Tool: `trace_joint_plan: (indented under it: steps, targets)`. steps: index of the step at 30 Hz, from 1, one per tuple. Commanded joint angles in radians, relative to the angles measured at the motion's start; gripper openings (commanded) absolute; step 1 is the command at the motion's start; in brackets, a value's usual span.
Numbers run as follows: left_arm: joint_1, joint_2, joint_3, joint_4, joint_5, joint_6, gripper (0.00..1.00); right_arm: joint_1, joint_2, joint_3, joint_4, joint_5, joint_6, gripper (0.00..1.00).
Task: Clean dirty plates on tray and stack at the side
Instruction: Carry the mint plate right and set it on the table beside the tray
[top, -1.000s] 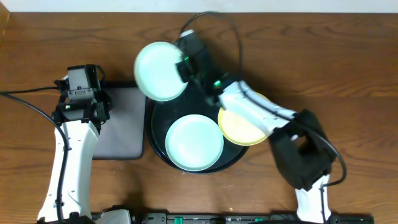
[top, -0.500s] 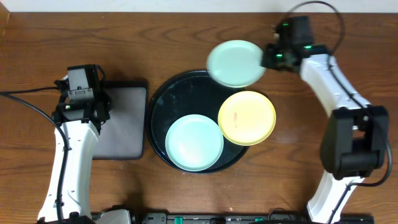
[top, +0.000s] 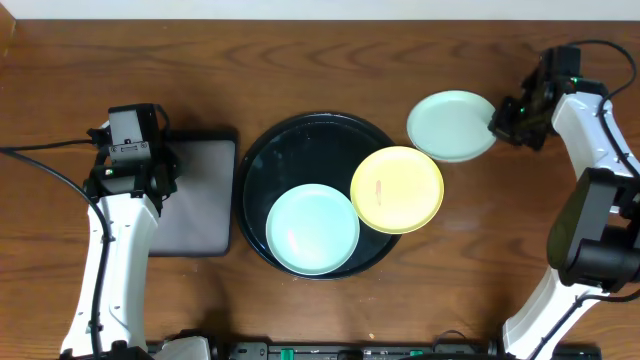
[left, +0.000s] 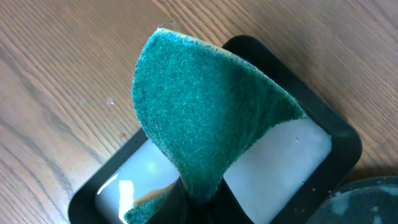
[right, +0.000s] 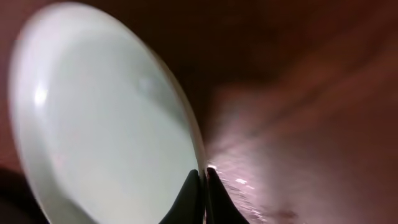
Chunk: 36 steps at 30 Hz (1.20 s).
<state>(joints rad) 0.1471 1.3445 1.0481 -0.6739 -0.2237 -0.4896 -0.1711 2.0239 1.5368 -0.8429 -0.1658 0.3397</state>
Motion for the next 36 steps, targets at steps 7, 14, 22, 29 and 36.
trace_joint_plan:
  steps: [7,14,22,29,36]
  targets:
    - [0.003,0.002,-0.005,0.002,-0.023,0.013,0.07,-0.008,-0.027,-0.068,-0.043,0.113,-0.023,0.02]
    - [0.003,0.002,-0.005,0.005,0.003,0.014,0.08,0.009,-0.027,-0.073,-0.115,0.113,-0.052,0.2]
    - [0.002,0.002,-0.005,0.005,0.007,0.014,0.08,0.016,-0.029,-0.04,-0.185,0.08,-0.087,0.53]
    - [0.002,0.002,-0.005,0.01,0.032,0.018,0.08,0.09,-0.032,0.07,-0.348,0.04,-0.166,0.54]
    - [0.002,0.026,-0.005,0.051,0.165,0.13,0.08,0.234,-0.032,0.071,-0.378,0.032,-0.2,0.82]
